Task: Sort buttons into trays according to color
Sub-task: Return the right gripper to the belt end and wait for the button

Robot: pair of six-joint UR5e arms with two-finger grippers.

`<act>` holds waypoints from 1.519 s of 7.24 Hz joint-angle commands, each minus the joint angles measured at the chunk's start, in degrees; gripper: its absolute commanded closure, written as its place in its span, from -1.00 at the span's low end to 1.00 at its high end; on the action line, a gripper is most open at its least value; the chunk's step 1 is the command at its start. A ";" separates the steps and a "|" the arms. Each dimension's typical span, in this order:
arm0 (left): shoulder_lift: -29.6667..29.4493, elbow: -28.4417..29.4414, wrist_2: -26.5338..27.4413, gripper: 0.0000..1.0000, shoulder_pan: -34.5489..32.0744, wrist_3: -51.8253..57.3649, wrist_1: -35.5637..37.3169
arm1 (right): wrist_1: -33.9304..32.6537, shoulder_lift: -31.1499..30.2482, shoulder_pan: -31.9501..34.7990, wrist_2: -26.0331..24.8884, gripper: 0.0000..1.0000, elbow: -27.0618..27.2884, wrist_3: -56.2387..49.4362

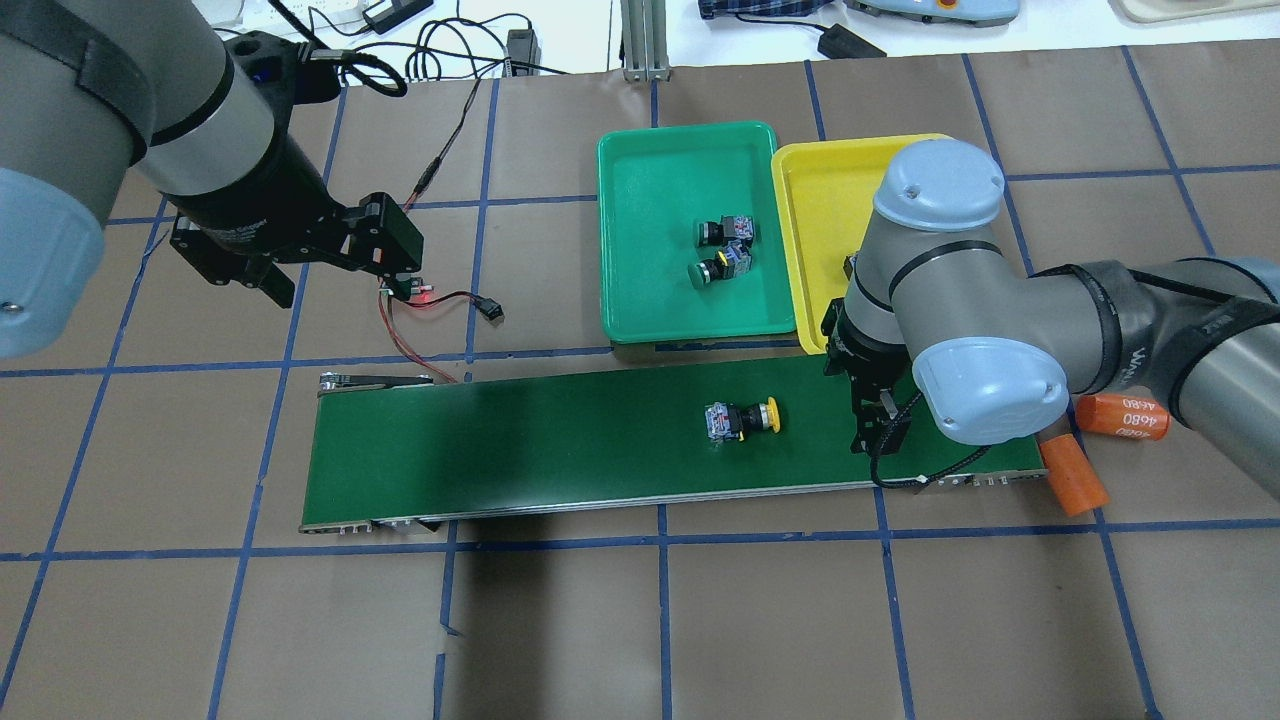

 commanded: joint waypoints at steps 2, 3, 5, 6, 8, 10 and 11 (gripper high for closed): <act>-0.01 0.01 0.00 -1.00 -0.10 0.00 0.00 | -3.47 0.49 0.05 -0.21 -0.99 2.37 0.65; -0.01 -0.07 0.00 -1.00 -0.01 0.00 0.00 | -3.49 0.49 0.05 -0.83 -0.99 2.37 0.65; -0.01 -0.08 0.00 -1.00 -0.01 0.00 0.00 | -3.49 0.49 0.05 -1.10 -0.99 2.37 0.30; -0.01 -0.08 0.00 -1.00 -0.01 0.00 0.00 | -3.49 0.49 0.05 -1.10 -1.00 2.55 0.13; -0.01 -0.08 0.00 -1.00 -0.01 0.00 0.00 | -3.32 0.40 0.05 -1.10 -0.99 2.72 0.39; -0.01 -0.08 0.00 -1.00 -0.01 0.09 0.00 | -3.31 1.01 0.14 -1.10 -1.00 2.72 0.39; -0.01 -0.08 0.00 -1.00 -0.01 0.00 0.00 | -3.40 1.28 0.14 -1.01 -1.00 2.72 0.22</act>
